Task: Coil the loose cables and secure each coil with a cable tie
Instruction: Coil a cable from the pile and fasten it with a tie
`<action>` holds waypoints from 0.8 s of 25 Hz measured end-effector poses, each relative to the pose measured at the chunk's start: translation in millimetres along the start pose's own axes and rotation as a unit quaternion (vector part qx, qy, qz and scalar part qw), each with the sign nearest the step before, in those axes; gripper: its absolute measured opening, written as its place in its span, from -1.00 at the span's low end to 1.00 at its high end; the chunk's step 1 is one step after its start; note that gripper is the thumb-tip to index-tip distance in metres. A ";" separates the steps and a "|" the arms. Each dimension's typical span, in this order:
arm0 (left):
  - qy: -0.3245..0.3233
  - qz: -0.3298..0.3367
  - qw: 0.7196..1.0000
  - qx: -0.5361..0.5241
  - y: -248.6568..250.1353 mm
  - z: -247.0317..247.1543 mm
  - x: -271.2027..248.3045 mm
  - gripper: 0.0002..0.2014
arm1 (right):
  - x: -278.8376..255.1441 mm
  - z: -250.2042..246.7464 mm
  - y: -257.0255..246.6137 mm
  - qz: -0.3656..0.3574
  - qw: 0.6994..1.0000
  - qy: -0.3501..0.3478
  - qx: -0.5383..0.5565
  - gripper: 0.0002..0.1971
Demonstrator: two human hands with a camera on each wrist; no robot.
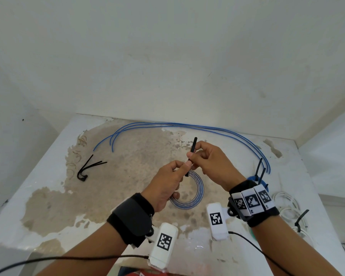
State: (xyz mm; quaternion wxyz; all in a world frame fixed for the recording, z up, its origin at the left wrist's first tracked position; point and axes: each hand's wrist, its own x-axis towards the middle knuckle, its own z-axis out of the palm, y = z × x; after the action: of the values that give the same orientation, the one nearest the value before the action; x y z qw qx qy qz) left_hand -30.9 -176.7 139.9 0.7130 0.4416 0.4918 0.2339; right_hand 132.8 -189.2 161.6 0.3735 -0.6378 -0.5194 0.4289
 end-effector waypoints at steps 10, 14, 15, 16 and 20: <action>-0.001 0.000 1.000 -0.014 -3.0 -2.4 -4.4 -0.65 | -2.9 5.3 -5.2 -0.004 1.000 -0.008 0.011 -0.89; -0.011 -0.022 0.999 -0.037 0.8 -3.2 -6.1 -0.69 | -1.6 3.6 -7.1 0.000 1.000 -0.012 0.010 -0.90; -0.015 -0.027 0.998 -0.045 1.5 -3.6 -6.2 -0.71 | -1.2 3.3 -7.6 -0.001 1.000 -0.012 0.009 -0.89; -0.019 -0.031 0.998 -0.054 2.3 -3.8 -6.4 -0.73 | -1.0 3.1 -8.0 -0.002 1.000 -0.011 0.008 -0.89; -0.022 -0.041 0.997 -0.054 4.1 -4.2 -7.3 -0.77 | -1.5 3.4 -8.3 0.000 1.000 -0.014 0.003 -0.89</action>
State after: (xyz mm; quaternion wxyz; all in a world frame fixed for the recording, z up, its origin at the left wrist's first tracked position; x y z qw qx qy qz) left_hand -37.2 -178.6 146.5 0.7552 0.3872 0.4806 0.2211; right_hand 126.7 -189.0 168.3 0.3678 -0.6304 -0.5238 0.4392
